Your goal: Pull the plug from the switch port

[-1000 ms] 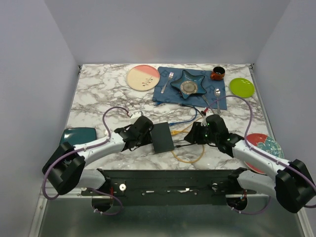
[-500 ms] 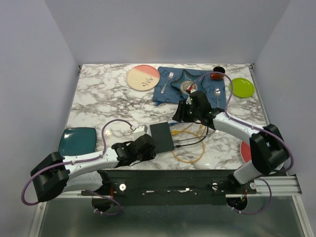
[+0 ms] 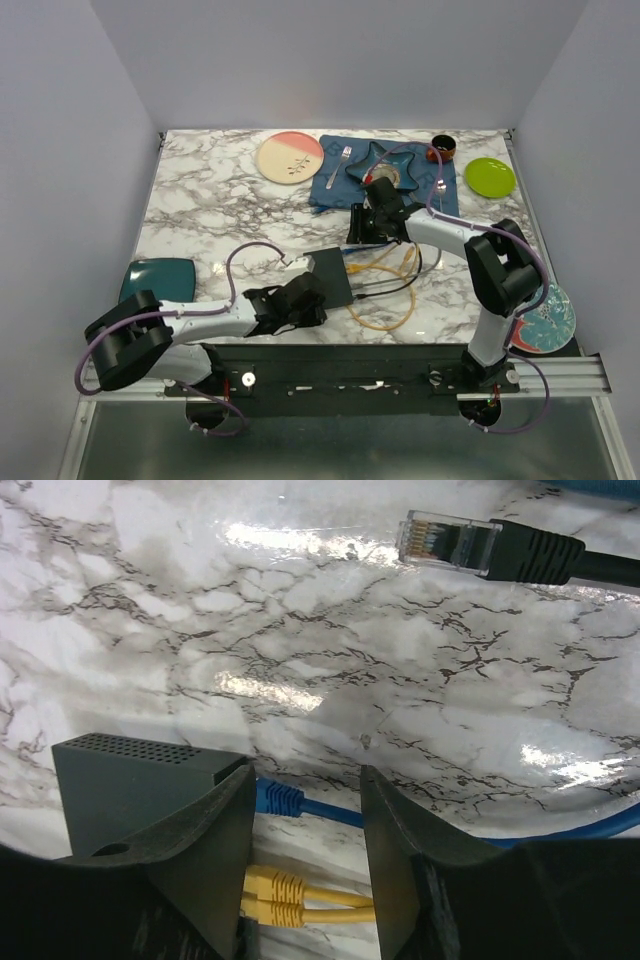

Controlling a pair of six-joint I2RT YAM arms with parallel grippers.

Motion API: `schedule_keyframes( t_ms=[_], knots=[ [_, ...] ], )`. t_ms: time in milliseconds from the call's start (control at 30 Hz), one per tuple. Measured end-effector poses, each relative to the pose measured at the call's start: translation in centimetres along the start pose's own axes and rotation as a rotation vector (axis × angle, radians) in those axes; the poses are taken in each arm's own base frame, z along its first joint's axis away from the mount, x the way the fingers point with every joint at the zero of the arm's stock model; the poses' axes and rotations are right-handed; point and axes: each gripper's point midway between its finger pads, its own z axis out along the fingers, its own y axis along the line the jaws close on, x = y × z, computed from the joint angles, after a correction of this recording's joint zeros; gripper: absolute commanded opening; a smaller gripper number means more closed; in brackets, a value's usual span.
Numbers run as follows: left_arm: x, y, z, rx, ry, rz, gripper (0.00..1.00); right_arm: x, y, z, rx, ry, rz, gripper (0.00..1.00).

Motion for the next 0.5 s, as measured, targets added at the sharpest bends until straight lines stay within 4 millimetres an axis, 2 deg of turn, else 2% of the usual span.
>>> schedule_keyframes(
  t_ms=[267,500],
  knots=[
    [-0.2,-3.0,2.3,0.039,0.045,0.031,0.33,0.9,-0.9,0.5,0.038,0.036,-0.014,0.52],
    [-0.4,-3.1,2.5,0.031,0.039,0.012,0.33,1.6,-1.2,0.1,0.037,0.037,-0.009,0.51]
  ],
)
